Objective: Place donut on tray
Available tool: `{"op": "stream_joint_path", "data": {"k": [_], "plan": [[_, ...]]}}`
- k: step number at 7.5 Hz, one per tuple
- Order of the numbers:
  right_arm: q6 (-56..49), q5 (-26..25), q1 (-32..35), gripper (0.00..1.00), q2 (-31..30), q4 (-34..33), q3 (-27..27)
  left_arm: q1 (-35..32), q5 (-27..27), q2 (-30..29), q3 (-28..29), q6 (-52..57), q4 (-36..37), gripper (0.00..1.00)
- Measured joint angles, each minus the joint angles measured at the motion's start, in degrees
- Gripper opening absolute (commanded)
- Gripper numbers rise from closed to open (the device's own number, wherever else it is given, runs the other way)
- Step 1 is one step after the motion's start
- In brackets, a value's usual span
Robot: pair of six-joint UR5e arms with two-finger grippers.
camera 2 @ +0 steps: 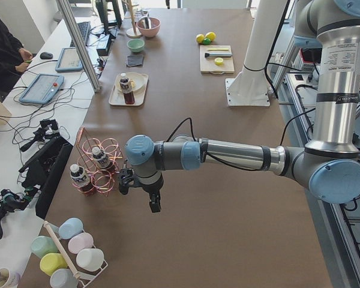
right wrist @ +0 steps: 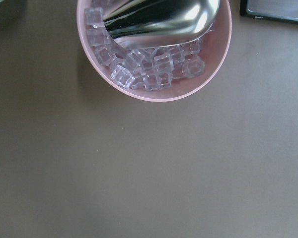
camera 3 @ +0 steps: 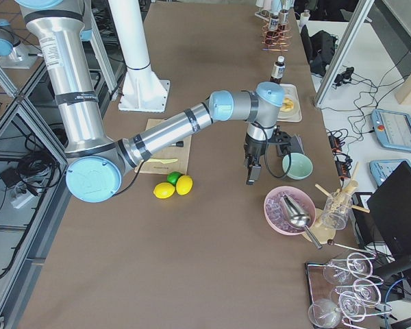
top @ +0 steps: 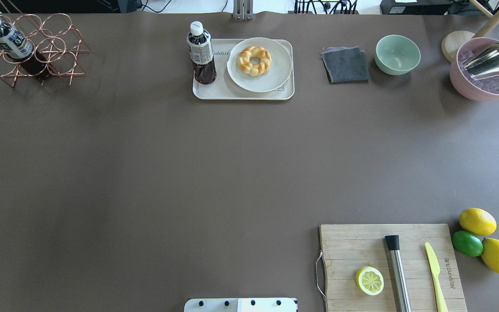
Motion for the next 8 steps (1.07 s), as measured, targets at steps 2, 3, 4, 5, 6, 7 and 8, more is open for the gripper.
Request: {"op": "stream_joint_path", "data": {"k": [2,3,4,5,6,7,8], "plan": [[-2.70,4.00,2.15,1.00,-5.80,5.56,-1.17,0.02,0.00,0.01,0.09,0.00,0.00,0.98],[-3.06,5.96,2.96,1.00,-8.11,10.15,-3.17,0.03,0.00,0.11,0.09,0.00,0.00,0.98],[-3.37,8.21,3.88,1.00,-9.82,15.66,-6.33,0.02,0.00,0.26,0.07,0.04,0.00,0.98],[-3.83,10.76,4.82,1.00,-10.71,20.46,-9.70,0.00,0.00,0.38,0.02,0.07,0.00,0.98],[-4.32,12.74,5.79,1.00,-11.10,22.99,-11.90,-0.04,0.00,0.42,0.00,0.08,0.00,0.98],[-4.59,13.79,6.71,1.00,-11.24,23.98,-12.85,-0.02,0.00,0.41,0.01,0.09,0.00,0.98],[-4.68,14.69,7.40,1.00,-11.27,24.34,-13.21,0.00,-0.04,0.36,0.03,0.13,0.00,0.98]]}}
